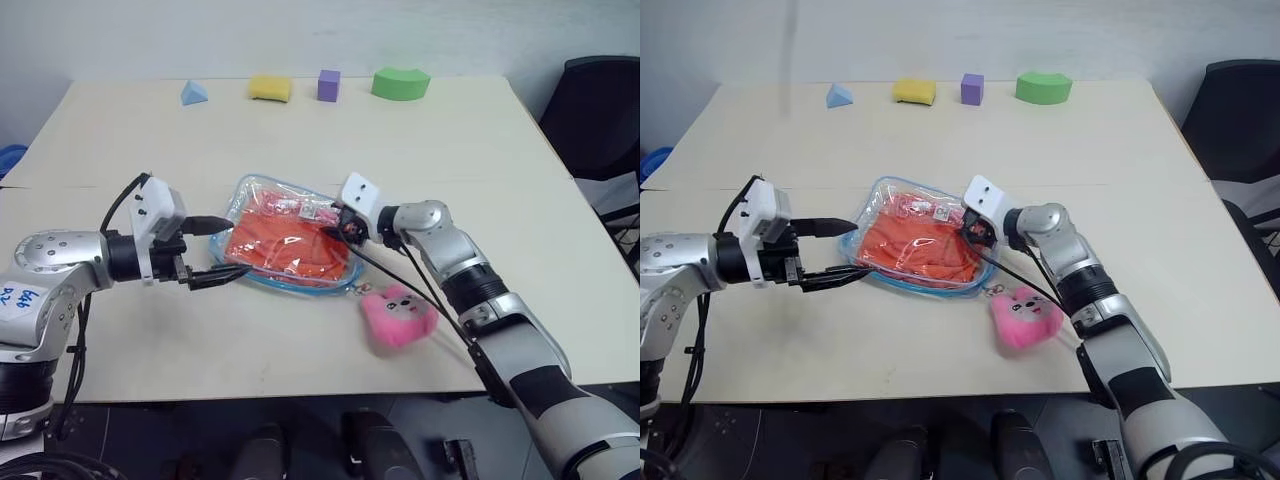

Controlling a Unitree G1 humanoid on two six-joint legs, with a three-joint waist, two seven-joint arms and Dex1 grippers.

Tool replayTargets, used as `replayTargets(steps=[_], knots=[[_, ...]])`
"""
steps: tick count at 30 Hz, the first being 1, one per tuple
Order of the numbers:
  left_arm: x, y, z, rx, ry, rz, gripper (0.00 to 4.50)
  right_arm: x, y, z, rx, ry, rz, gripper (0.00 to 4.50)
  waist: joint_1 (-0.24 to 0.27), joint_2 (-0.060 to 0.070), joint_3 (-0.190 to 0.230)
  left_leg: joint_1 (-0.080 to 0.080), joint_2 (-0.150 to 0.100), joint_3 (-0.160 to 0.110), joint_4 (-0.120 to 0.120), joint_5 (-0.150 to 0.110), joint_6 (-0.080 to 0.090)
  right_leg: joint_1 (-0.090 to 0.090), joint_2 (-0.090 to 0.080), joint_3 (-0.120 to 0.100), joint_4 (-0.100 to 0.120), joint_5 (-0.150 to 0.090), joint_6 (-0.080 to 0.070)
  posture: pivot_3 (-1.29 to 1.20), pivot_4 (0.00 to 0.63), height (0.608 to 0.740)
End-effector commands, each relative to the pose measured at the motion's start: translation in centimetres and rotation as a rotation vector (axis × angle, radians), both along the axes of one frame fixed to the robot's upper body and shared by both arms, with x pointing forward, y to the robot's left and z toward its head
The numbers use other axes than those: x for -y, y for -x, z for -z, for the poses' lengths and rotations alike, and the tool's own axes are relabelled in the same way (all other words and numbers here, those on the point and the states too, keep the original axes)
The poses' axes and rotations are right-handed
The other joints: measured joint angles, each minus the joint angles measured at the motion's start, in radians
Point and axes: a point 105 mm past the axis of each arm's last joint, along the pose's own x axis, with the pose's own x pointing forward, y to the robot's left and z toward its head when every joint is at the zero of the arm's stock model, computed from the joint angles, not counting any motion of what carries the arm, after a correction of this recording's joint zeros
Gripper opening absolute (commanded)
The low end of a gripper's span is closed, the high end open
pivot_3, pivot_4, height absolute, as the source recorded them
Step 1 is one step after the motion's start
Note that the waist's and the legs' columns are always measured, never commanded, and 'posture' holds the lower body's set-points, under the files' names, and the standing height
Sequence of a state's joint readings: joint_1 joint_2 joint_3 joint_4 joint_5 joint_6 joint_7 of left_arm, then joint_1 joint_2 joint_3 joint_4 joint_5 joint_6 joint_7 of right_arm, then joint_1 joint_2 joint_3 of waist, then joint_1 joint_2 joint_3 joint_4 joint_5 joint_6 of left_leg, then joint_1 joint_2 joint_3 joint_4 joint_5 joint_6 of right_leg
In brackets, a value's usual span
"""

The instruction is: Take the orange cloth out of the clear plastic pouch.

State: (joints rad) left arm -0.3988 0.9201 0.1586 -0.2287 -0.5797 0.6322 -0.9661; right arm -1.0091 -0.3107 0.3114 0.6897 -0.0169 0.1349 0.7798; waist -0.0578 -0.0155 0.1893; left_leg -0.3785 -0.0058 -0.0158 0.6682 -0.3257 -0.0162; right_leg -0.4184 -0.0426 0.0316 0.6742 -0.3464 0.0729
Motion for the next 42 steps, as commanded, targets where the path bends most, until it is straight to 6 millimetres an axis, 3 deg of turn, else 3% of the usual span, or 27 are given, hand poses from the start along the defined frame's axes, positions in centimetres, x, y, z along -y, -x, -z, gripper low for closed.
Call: replayTargets(steps=[1,6,9,13,15,17,20,23,26,30,34,37,40,42], knots=[[0.1,0.2,-1.0,0.066,-0.009,0.005,4.5,-0.1,0.1,-1.0,0.014,-0.024,-0.017,1.7,0.0,0.0,0.0,0.0,0.0,0.0,0.0,0.0,0.0,0.0,0.0,0.0,0.0,0.0,0.0,0.0,0.15,0.74],[0.6,-0.2,-1.0,0.069,0.001,0.022,4.5,0.7,0.0,-1.8,0.018,-0.046,0.009,0.07,0.0,0.0,0.0,0.0,0.0,0.0,0.0,0.0,0.0,0.0,0.0,0.0,0.0,0.0,0.0,0.0,0.15,0.74],[1.7,-0.5,-0.8,0.065,0.014,0.063,4.5,2.7,-0.2,-3.1,0.04,-0.062,0.066,0.03,0.002,0.0,0.0,0.0,0.0,0.0,0.0,0.0,0.0,0.0,0.0,0.0,0.0,0.0,0.0,0.0,0.15,0.74],[3.7,-0.6,-0.8,0.056,0.036,0.145,4.5,8.3,0.5,-5.5,0.087,-0.062,0.189,0.03,0.024,0.0,0.0,-0.002,0.0,-0.001,0.001,0.0,0.0,0.0,-0.001,0.0,-0.001,0.0,0.0,0.0,0.15,0.74],[5.0,-0.6,-0.7,0.059,0.042,0.2,4.5,12.9,1.7,-6.0,0.1,-0.034,0.297,0.03,0.034,0.0,0.0,-0.004,0.0,-0.001,0.002,-0.001,0.001,-0.001,-0.001,-0.001,-0.002,0.0,0.0,0.0,0.15,0.74],[6.2,-0.8,-0.9,0.067,0.054,0.246,4.5,18.2,3.6,-5.3,0.087,0.023,0.434,0.03,0.045,0.0,0.0,-0.012,-0.001,-0.002,0.008,-0.001,0.002,-0.006,-0.001,-0.002,0.0,0.0,0.001,0.0,0.15,0.74],[7.7,-1.1,-1.5,0.086,0.086,0.297,4.5,24.6,7.2,-3.1,0.018,0.06,0.641,0.03,0.059,0.0,0.0,-0.014,-0.001,-0.001,0.012,-0.002,0.003,-0.008,0.0,-0.001,0.002,0.001,0.001,0.0,0.15,0.74],[8.6,-1.3,-1.9,0.098,0.103,0.334,4.5,27.9,10.5,-0.7,-0.051,0.086,0.775,0.03,0.055,0.0,0.0,-0.013,-0.001,0.001,0.014,-0.002,0.004,-0.008,0.001,0.001,0.003,0.001,0.002,0.0,0.15,0.74],[9.0,-1.2,-1.9,0.103,0.091,0.368,4.5,28.7,12.7,1.6,-0.112,0.059,0.847,0.03,0.042,0.0,0.0,-0.009,-0.001,0.006,0.014,-0.002,0.004,-0.008,0.002,0.007,0.005,0.001,0.002,0.0,0.15,0.74],[8.8,-1.4,-1.6,0.115,0.052,0.374,4.5,28.1,13.6,2.4,-0.154,-0.011,0.849,0.93,0.024,0.0,0.0,-0.005,0.0,0.007,0.014,-0.002,0.004,-0.008,0.006,0.012,0.008,0.001,0.002,0.0,0.15,0.74],[6.9,-2.0,-0.6,0.128,-0.035,0.333,4.5,28.7,13.6,0.5,-0.128,0.01,0.833,2.28,0.029,0.0,0.0,-0.005,0.0,0.007,0.013,-0.002,0.004,-0.008,0.005,0.012,0.008,0.001,0.002,0.0,0.15,0.74],[4.3,-2.7,0.5,0.148,-0.164,0.287,4.5,28.8,13.6,-2.2,-0.094,0.039,0.761,3.35,0.032,0.0,0.0,-0.005,0.0,0.007,0.014,-0.002,0.004,-0.008,0.004,0.012,0.008,0.001,0.002,0.0,0.15,0.74],[1.3,-3.5,1.5,0.165,-0.295,0.243,4.5,26.4,14.3,-4.8,-0.107,0.042,0.561,4.34,0.032,0.0,0.0,-0.006,0.0,0.007,0.013,-0.003,0.005,-0.008,0.005,0.011,0.007,0.001,0.002,0.0,0.15,0.74],[-0.4,-3.9,1.9,0.176,-0.373,0.224,4.5,23.4,15.3,-6.3,-0.141,0.025,0.368,4.34,0.033,0.0,0.0,-0.006,0.0,0.006,0.013,-0.004,0.006,-0.008,0.005,0.01,0.006,0.001,0.002,0.0,0.15,0.74]])
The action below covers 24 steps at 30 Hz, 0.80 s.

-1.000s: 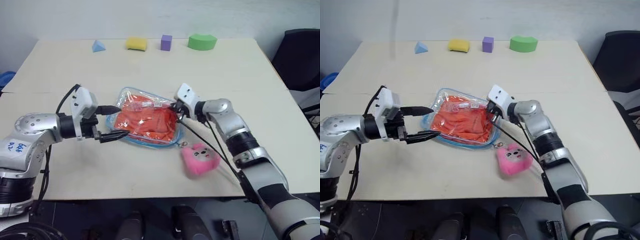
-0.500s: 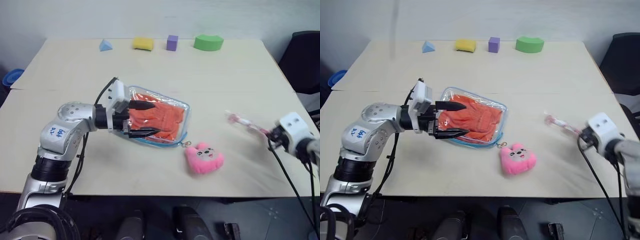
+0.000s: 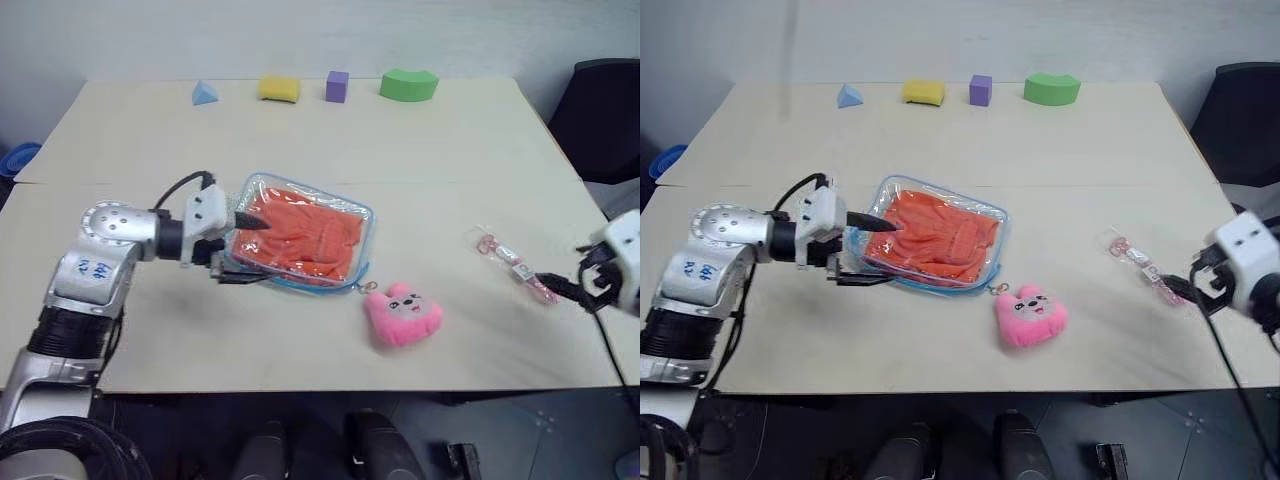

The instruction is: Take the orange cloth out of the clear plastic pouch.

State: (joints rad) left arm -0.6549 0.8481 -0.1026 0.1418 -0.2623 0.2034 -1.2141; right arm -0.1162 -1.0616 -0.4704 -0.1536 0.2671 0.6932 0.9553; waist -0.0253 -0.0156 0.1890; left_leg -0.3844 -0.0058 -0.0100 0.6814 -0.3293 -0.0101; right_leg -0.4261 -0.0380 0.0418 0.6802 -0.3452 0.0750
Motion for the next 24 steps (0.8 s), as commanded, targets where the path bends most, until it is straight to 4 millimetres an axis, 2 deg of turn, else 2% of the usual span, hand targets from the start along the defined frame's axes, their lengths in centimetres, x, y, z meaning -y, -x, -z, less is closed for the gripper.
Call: replayTargets(steps=[1,3,6,9,11,14,20,24], knots=[[-2.5,-0.5,0.2,0.074,-0.133,-0.008,4.5,-5.5,1.9,-3.3,-0.013,-0.065,-0.348,4.34,-0.001,0.0,0.0,0.0,0.0,0.0,0.0,0.0,0.001,0.0,0.0,0.0,0.0,0.0,0.0,0.0,0.15,0.74],[-3.6,-0.8,0.9,0.094,-0.203,-0.012,4.5,-9.2,3.4,-4.2,-0.06,-0.127,-0.542,4.34,-0.001,0.0,0.0,-0.001,0.0,0.0,0.0,-0.001,0.001,0.0,0.0,-0.001,0.0,0.0,0.0,0.0,0.15,0.74],[-3.6,-1.6,1.3,0.121,-0.22,-0.013,4.5,-13.0,4.9,-4.8,-0.095,-0.169,-0.731,4.34,0.0,0.0,0.0,-0.002,0.0,-0.002,0.001,-0.001,0.002,0.0,-0.001,-0.003,-0.001,0.0,0.0,0.0,0.15,0.74],[-3.6,-2.3,2.4,0.165,-0.289,-0.006,4.5,-15.8,5.6,-5.0,-0.094,-0.171,-0.851,4.34,0.007,0.0,0.0,-0.004,0.0,-0.005,0.002,-0.002,0.004,0.0,-0.003,-0.005,-0.002,0.0,0.0,0.0,0.15,0.74],[-3.7,-2.7,2.7,0.18,-0.305,-0.011,4.5,-16.7,5.7,-5.1,-0.089,-0.178,-0.886,4.34,0.013,0.0,0.0,-0.004,-0.001,-0.005,0.002,-0.002,0.004,0.0,-0.003,-0.006,-0.002,0.0,0.0,0.0,0.15,0.74],[-3.2,-3.2,1.8,0.2,-0.244,-0.025,3.91,-17.3,5.8,-5.0,-0.095,-0.185,-0.914,4.37,0.025,0.0,0.0,-0.005,-0.001,-0.005,0.002,-0.002,0.004,-0.001,-0.003,-0.006,-0.003,0.0,0.0,0.0,0.15,0.74],[-3.4,-2.3,1.7,0.168,-0.222,-0.026,2.0,-16.9,5.6,-4.2,-0.108,-0.184,-0.892,4.37,0.026,0.0,0.0,-0.006,-0.001,-0.006,0.002,-0.001,0.001,-0.001,-0.004,-0.007,-0.004,0.0,0.0,0.0,0.15,0.74],[-2.7,-0.6,1.9,0.103,-0.174,-0.023,0.69,-16.5,5.3,-3.4,-0.109,-0.166,-0.856,4.37,0.021,-0.001,0.0,-0.006,-0.001,-0.005,0.002,-0.001,0.001,-0.001,-0.004,-0.006,-0.003,0.0,0.0,0.0,0.15,0.74]])
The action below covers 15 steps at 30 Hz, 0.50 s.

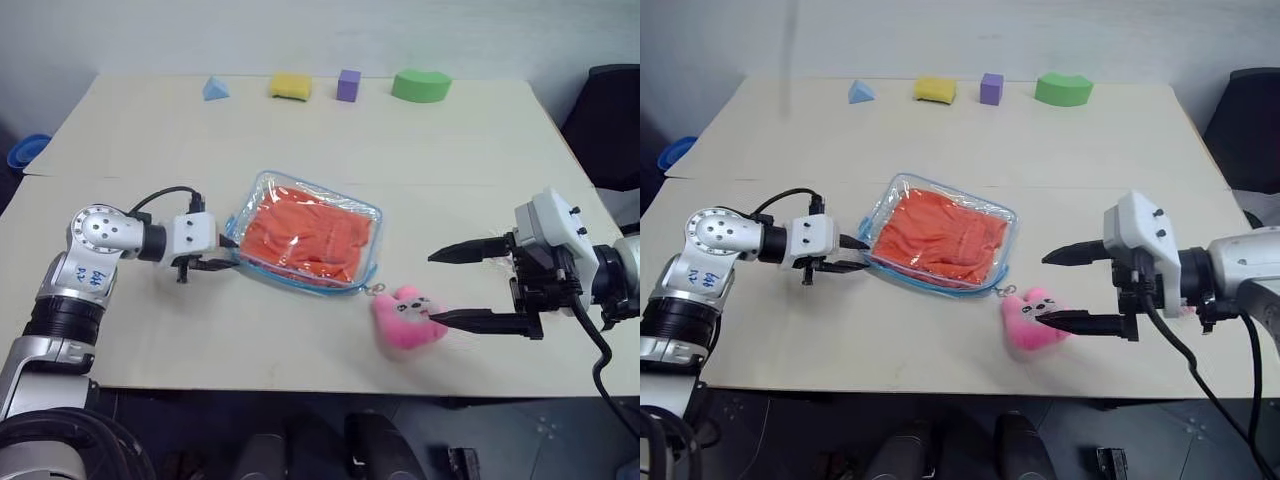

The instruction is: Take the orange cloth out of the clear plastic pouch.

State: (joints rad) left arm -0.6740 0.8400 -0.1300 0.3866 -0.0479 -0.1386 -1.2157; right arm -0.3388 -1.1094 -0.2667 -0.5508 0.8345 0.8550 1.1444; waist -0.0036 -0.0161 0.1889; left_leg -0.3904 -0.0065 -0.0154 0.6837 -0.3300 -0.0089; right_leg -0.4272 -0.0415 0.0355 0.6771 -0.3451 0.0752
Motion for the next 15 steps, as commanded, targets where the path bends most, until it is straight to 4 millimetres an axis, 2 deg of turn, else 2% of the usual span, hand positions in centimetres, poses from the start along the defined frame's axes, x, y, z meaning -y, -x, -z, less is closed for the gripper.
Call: replayTargets(steps=[1,2,3,12,14,15], knots=[[0.5,1.6,-0.9,-0.023,0.045,-0.003,0.45,0.2,-0.1,0.3,0.043,0.031,0.024,4.37,0.0,0.0,0.0,0.0,0.0,0.0,0.0,0.0,0.0,0.0,0.0,0.0,0.0,0.0,0.0,0.0,0.15,0.74],[0.9,2.2,-0.7,-0.037,0.053,-0.003,0.08,0.4,-0.2,0.6,0.044,0.038,0.04,4.37,0.0,0.0,0.0,0.0,0.0,0.0,0.0,0.0,0.0,0.0,0.0,0.0,0.0,0.0,0.0,0.0,0.15,0.74],[1.1,2.6,-0.6,-0.048,0.059,-0.004,0.01,0.5,-0.3,0.8,0.042,0.041,0.051,4.37,0.001,0.0,0.0,0.0,0.0,0.0,0.0,0.0,0.0,0.0,0.0,0.0,0.0,0.0,0.0,0.0,0.15,0.74],[2.7,4.7,-0.1,-0.066,0.092,-0.079,0.01,2.0,-0.4,3.6,0.02,0.095,0.185,4.37,0.005,-0.001,0.0,0.0,0.0,0.0,0.0,-0.002,0.004,0.001,0.0,0.0,0.0,0.0,0.0,0.0,0.15,0.74],[2.7,5.1,0.0,-0.056,0.073,-0.076,0.01,2.2,-0.3,4.1,0.011,0.101,0.202,4.37,0.005,-0.001,0.0,0.0,0.0,0.0,0.0,-0.002,0.003,0.001,0.0,0.0,0.0,0.0,0.0,0.0,0.15,0.74],[2.3,4.6,-0.3,-0.019,0.058,-0.09,0.01,2.2,-0.2,4.3,0.01,0.104,0.203,4.37,0.005,-0.001,0.0,0.0,0.0,0.0,0.0,-0.002,0.003,0.001,0.0,0.0,0.0,0.0,0.0,0.0,0.15,0.74]])
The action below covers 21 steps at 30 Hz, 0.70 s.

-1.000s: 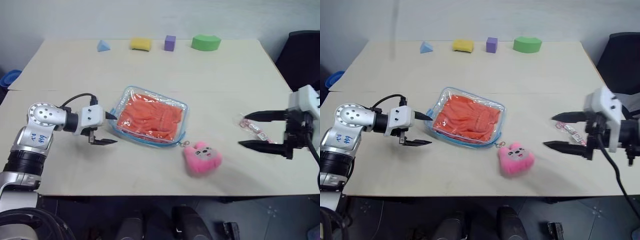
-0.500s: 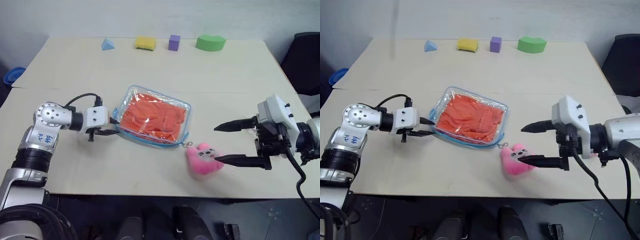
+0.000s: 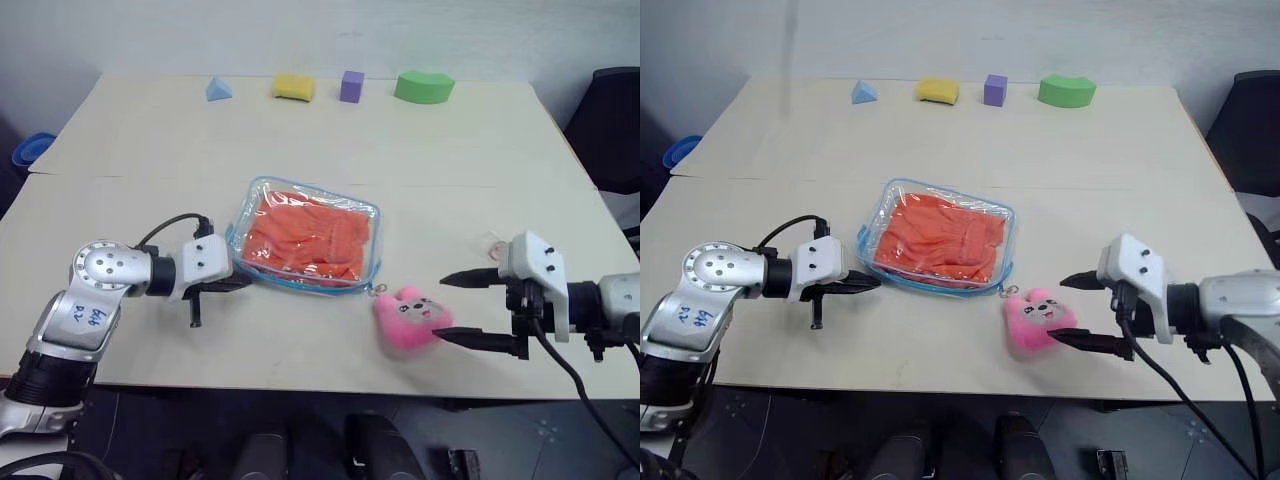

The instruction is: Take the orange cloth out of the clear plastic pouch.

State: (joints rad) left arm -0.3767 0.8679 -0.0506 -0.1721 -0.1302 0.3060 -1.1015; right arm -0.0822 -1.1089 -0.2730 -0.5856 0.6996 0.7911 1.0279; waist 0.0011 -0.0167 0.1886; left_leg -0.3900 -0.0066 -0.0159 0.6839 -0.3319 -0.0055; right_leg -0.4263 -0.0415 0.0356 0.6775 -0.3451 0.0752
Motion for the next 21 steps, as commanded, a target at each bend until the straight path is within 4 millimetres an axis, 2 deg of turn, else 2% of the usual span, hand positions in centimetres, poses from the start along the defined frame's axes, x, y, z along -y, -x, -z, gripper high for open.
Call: replayTargets(steps=[1,2,5,8,13,21], knots=[[-1.0,-0.9,-2.0,0.129,-0.04,-0.026,0.01,0.0,0.2,-0.5,0.066,0.015,0.004,4.37,0.0,0.0,0.0,0.0,0.0,0.0,0.0,0.0,0.0,0.0,0.0,0.0,0.0,0.0,0.0,0.0,0.15,0.74],[-1.5,-1.4,-2.5,0.155,-0.043,-0.039,0.01,0.0,0.2,-0.5,0.067,0.018,0.005,4.37,0.0,0.0,0.0,0.001,0.0,0.0,0.0,0.0,0.0,0.0,0.0,0.0,0.001,0.0,0.0,0.0,0.15,0.74],[-2.2,-2.0,-3.5,0.169,-0.028,-0.008,0.6,0.1,0.0,-0.6,0.071,0.013,0.012,4.37,-0.003,0.0,0.0,0.002,0.0,0.0,0.0,0.0,0.0,0.0,0.001,0.0,0.002,0.0,0.0,0.0,0.15,0.74],[-2.7,-2.8,-3.7,0.184,-0.038,0.016,1.52,0.2,-0.2,-0.7,0.074,0.012,0.011,4.37,-0.003,0.0,0.0,0.002,0.0,0.001,0.0,0.0,0.0,0.0,0.001,0.0,0.001,0.0,0.0,0.0,0.15,0.74],[-3.6,-3.9,-2.5,0.174,-0.117,0.054,2.99,0.1,-0.1,-0.9,0.078,0.013,-0.015,4.37,-0.001,0.0,0.0,0.001,0.0,0.001,0.0,0.0,0.0,0.0,0.001,0.0,0.001,0.0,0.0,0.0,0.15,0.74],[-3.4,-6.1,-1.2,0.185,-0.162,0.074,2.99,-0.5,-0.1,-1.5,0.093,-0.005,-0.036,4.37,-0.001,0.0,0.0,0.001,0.0,0.0,0.0,0.0,0.0,0.0,0.001,0.0,0.001,0.0,0.0,0.0,0.15,0.74]])
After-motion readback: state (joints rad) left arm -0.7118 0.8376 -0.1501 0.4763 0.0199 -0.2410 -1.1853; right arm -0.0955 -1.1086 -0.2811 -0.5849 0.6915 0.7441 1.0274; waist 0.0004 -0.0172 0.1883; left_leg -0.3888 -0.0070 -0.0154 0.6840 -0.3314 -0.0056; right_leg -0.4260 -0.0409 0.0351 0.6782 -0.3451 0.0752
